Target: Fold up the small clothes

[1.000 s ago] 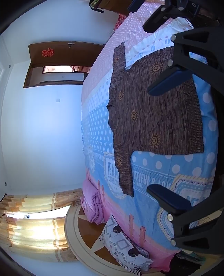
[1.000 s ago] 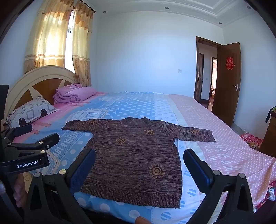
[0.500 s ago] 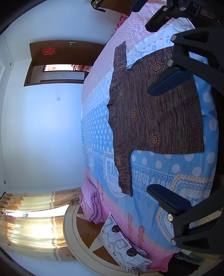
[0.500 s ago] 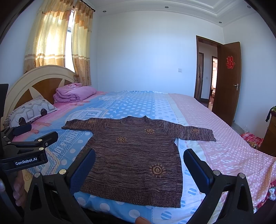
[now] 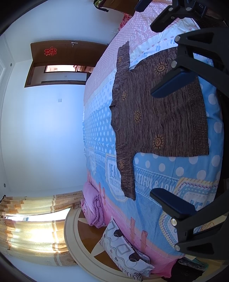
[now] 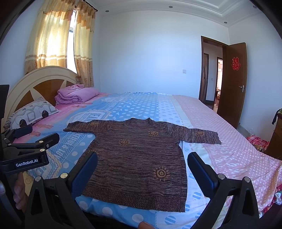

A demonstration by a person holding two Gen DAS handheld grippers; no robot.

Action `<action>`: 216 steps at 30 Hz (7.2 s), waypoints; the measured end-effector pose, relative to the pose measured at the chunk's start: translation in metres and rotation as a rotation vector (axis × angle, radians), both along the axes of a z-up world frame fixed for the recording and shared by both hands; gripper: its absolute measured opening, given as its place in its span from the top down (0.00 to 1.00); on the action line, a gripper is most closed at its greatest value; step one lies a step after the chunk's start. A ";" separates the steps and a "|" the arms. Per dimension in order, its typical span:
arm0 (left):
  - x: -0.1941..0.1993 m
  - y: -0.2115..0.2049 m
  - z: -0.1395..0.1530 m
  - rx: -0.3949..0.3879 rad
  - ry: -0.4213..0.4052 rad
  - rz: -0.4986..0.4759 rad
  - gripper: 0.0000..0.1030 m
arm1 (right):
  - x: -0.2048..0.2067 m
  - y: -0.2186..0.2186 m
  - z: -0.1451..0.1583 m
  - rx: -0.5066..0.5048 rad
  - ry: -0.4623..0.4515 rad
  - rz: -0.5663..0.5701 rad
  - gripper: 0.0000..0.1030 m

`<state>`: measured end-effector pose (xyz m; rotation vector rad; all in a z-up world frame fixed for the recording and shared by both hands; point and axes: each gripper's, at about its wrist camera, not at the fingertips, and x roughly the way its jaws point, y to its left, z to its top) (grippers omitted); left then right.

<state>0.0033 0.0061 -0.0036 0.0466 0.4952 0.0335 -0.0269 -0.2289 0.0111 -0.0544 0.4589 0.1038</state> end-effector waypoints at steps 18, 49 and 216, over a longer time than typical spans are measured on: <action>0.001 0.001 -0.001 0.000 0.005 0.002 0.00 | 0.001 0.002 -0.003 -0.001 0.016 0.009 0.01; 0.024 0.007 -0.015 0.017 0.040 0.009 0.00 | 0.030 -0.004 -0.022 -0.029 0.065 -0.020 0.01; 0.352 -0.103 -0.128 -0.070 0.426 -0.234 0.91 | 0.301 -0.131 -0.164 0.174 0.410 0.014 0.39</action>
